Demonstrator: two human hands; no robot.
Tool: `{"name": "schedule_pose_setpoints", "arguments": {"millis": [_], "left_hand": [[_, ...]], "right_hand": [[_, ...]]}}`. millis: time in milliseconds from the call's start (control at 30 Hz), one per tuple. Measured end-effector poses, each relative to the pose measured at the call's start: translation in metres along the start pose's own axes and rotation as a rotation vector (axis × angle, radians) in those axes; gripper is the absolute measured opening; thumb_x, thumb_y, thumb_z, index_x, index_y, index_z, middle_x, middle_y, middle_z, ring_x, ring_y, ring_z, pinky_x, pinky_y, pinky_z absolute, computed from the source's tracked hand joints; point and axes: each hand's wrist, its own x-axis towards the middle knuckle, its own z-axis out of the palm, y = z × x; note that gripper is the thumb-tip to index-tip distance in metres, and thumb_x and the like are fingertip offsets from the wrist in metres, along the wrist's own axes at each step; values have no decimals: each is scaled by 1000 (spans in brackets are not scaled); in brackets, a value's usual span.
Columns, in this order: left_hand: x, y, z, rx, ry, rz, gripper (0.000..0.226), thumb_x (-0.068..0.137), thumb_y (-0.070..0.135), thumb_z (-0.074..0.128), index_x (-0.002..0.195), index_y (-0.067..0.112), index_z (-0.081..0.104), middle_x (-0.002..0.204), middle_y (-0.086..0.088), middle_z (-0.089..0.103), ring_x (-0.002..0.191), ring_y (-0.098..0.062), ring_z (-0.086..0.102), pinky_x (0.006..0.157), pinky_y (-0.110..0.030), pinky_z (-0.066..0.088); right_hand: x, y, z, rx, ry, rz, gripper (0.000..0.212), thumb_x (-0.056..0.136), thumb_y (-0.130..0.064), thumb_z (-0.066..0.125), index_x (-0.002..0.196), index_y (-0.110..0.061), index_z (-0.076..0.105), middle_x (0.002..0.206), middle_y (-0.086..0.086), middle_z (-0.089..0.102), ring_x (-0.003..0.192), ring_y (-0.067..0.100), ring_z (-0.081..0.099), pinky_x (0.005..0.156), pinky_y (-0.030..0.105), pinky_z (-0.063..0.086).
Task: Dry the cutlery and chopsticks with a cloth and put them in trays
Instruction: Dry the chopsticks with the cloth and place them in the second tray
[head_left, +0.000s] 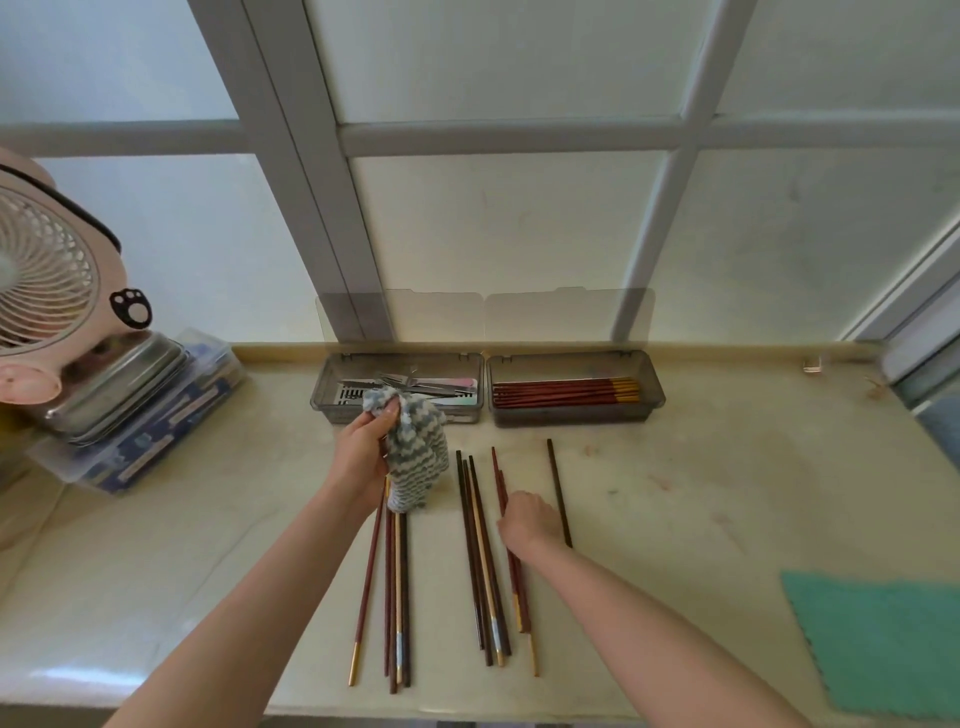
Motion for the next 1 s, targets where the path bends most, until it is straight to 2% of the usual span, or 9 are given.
{"name": "schedule_pose_setpoints", "arguments": {"millis": [133,267,300,400,533,700,800,900,1000], "left_hand": [[1,-5,0,-24,-54,-52,23,97,21,45,109,6,58,100,-11,67,89,-24,64,69,-35,49],[3,-10,-8,-117,-138,-168,33,100,29,34,110,6,56,99,-12,68,92,-24,63,75,-36,49],[3,-11,-11,-145,-154,-188,35,101,29,33,111,6,56,97,-12,69,92,-24,63,75,-36,48],[7,-15,-18,-190,-172,-205,35,100,30,32,109,7,57,87,-10,73,92,-25,62,78,-38,48],[8,-15,-11,-160,-238,-201,38,101,33,29,112,9,56,96,-12,71,97,-26,61,82,-39,46],[8,-11,9,81,-265,-89,37,100,29,35,117,4,56,112,-17,65,102,-29,61,84,-38,48],[9,-11,14,155,-171,-36,24,94,22,50,99,2,63,95,-15,68,86,-26,64,80,-38,50],[9,-13,15,176,-98,10,18,92,19,55,92,3,64,87,-13,67,80,-25,63,78,-38,51],[5,-15,18,182,-96,36,17,92,18,55,92,4,64,86,-13,68,79,-25,64,75,-36,50]], "right_hand": [[-5,-4,2,118,-13,42,17,93,-20,57,107,-11,61,108,5,65,98,21,63,69,26,45],[-4,-3,-11,252,-117,25,12,94,-19,55,87,-10,56,77,1,57,68,16,62,53,20,45],[-2,-2,-20,289,-167,-6,12,96,-18,53,90,-8,54,73,1,54,64,15,62,48,19,44],[2,-1,-54,505,-208,-149,24,98,-14,48,118,-3,47,82,7,59,57,11,59,49,21,49],[-3,-12,-97,755,-308,-395,15,98,-9,47,111,-4,48,91,16,61,62,14,58,56,24,50],[-14,-27,-105,590,-544,-531,18,96,-9,50,113,-5,50,87,8,62,62,11,59,57,18,52],[-17,-27,-105,569,-573,-545,17,96,-9,50,112,-6,51,85,6,62,61,11,60,58,19,53],[-19,-25,-107,631,-481,-530,2,92,-8,58,93,-9,58,76,6,63,55,8,60,54,19,53],[-17,-28,-113,749,-261,-468,8,84,-9,68,78,-9,63,63,4,61,47,7,55,47,17,48]]}}
